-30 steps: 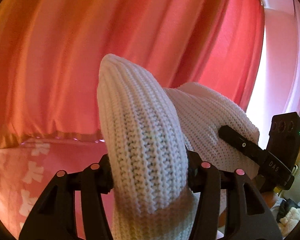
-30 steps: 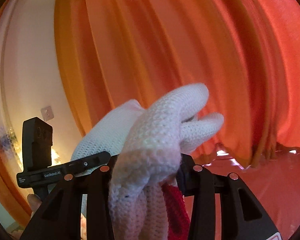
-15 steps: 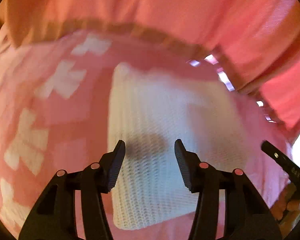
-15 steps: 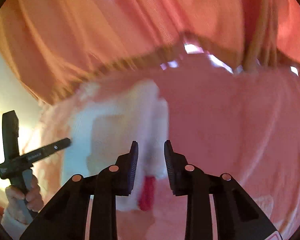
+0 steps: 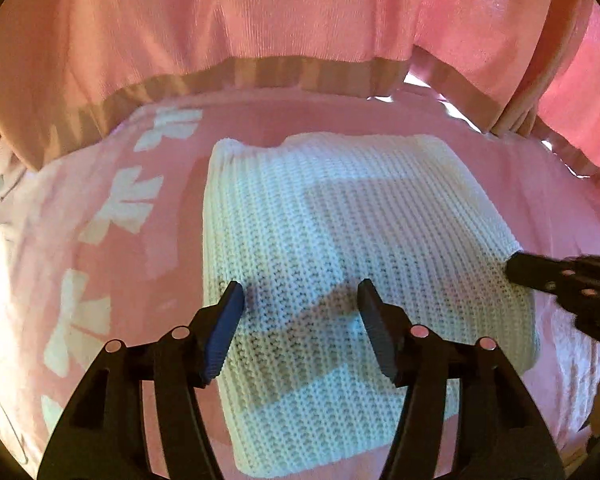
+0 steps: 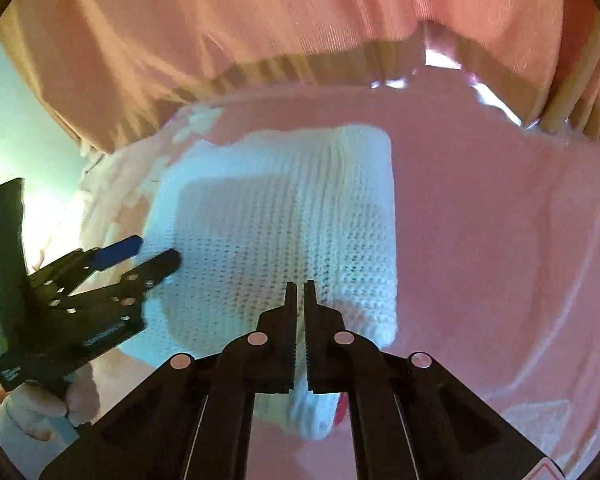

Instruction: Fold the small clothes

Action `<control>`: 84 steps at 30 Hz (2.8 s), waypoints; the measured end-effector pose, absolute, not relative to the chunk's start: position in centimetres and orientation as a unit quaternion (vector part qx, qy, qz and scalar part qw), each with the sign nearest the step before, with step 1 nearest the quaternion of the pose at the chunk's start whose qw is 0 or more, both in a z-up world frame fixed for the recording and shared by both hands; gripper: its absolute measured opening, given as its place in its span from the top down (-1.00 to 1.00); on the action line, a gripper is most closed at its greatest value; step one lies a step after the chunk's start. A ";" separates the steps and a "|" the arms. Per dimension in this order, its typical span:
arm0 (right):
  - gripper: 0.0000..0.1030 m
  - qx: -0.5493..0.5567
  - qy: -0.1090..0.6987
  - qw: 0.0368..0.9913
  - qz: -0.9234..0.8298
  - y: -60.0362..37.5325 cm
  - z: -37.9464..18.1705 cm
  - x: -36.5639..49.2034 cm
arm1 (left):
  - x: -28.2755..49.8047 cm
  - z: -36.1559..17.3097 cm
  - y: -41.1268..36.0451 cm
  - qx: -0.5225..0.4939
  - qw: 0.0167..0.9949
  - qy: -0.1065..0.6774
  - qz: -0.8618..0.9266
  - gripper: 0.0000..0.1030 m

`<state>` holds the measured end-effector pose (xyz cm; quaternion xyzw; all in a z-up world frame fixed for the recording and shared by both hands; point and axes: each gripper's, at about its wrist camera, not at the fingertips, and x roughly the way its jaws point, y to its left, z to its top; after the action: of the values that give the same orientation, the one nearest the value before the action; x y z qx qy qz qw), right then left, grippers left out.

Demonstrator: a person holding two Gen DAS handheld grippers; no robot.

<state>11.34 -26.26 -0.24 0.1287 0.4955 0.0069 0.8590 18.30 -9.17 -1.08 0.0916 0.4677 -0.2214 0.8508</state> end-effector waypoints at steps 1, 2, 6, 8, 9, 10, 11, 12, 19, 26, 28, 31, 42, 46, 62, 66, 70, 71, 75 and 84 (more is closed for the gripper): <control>0.95 0.120 0.505 0.855 0.002 -26.1 -0.7 11.2 | 18.1 -1.0 -9.2 0.092 0.851 0.468 -0.219 -0.11; 0.96 0.109 0.529 0.841 -0.009 -25.9 -2.0 11.3 | 18.1 -1.1 -9.2 0.092 0.852 0.468 -0.218 -0.11; 0.99 0.095 0.540 0.836 -0.016 -25.2 -2.6 11.5 | 17.9 -1.2 -9.4 0.101 0.854 0.464 -0.212 -0.11; 0.91 0.107 0.513 0.851 -0.002 -24.7 -0.5 10.8 | 17.5 -1.0 -9.4 0.107 0.855 0.462 -0.207 -0.11; 0.91 0.107 0.508 0.855 0.001 -24.4 -0.1 10.6 | 17.1 -0.9 -9.2 0.108 0.856 0.462 -0.205 -0.11; 0.91 0.099 0.506 0.857 0.003 -24.0 0.1 10.5 | 16.8 -0.8 -9.1 0.109 0.857 0.461 -0.202 -0.11; 0.91 0.086 0.505 0.859 -0.002 -23.7 0.2 10.4 | 16.5 -0.7 -8.9 0.109 0.859 0.459 -0.200 -0.11; 0.91 0.082 0.505 0.859 -0.007 -23.7 0.1 10.5 | 16.2 -0.7 -8.6 0.106 0.859 0.460 -0.199 -0.12; -0.04 0.153 0.485 0.859 -0.054 -27.8 -0.4 9.6 | 15.1 -0.9 -5.8 0.070 0.849 0.481 -0.206 -0.57; 0.54 0.181 0.525 0.831 -0.022 -27.9 -3.3 12.0 | 16.3 -4.6 -3.8 0.027 0.792 0.561 -0.241 0.44; 0.61 0.177 0.506 0.844 -0.018 -27.4 -2.0 11.8 | 16.3 -3.8 -3.7 0.020 0.793 0.555 -0.250 0.60; 0.62 0.172 0.441 0.880 0.021 -26.1 2.9 10.0 | 15.9 -1.6 -3.1 0.006 0.799 0.542 -0.261 0.62; 0.40 0.098 0.477 0.873 -0.038 -24.9 2.1 9.1 | 14.0 -2.4 -4.8 0.102 0.814 0.524 -0.229 0.57; 0.40 0.074 0.453 0.887 -0.048 -24.0 3.0 8.9 | 14.1 -2.4 -4.8 0.103 0.816 0.524 -0.223 0.56; 0.47 0.069 0.527 0.846 -0.039 -22.4 -1.2 10.4 | 13.5 1.2 -4.2 0.071 0.841 0.491 -0.217 0.56; 0.47 0.065 0.505 0.860 -0.032 -21.4 0.1 10.1 | 13.8 3.7 -4.2 0.063 0.866 0.445 -0.218 0.56; 0.47 0.066 0.502 0.862 -0.028 -21.4 0.4 10.6 | 15.5 3.2 -5.2 0.051 0.860 0.460 -0.216 0.56; 0.47 0.070 0.494 0.866 -0.034 -22.1 0.7 10.6 | 16.0 2.9 -5.5 0.048 0.857 0.467 -0.215 0.56; 0.24 0.118 0.469 0.873 -0.062 -26.1 2.1 11.1 | 18.9 2.0 -5.4 0.021 0.851 0.485 -0.199 -0.01; 0.56 0.181 0.500 0.846 -0.027 -28.8 -2.0 15.6 | 24.7 -1.6 -5.1 -0.039 0.841 0.506 -0.187 0.42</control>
<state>15.57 -28.77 -1.99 0.1815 0.5002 -0.0273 0.8462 24.68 -5.14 -1.55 -0.0392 0.5060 -0.1875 0.8410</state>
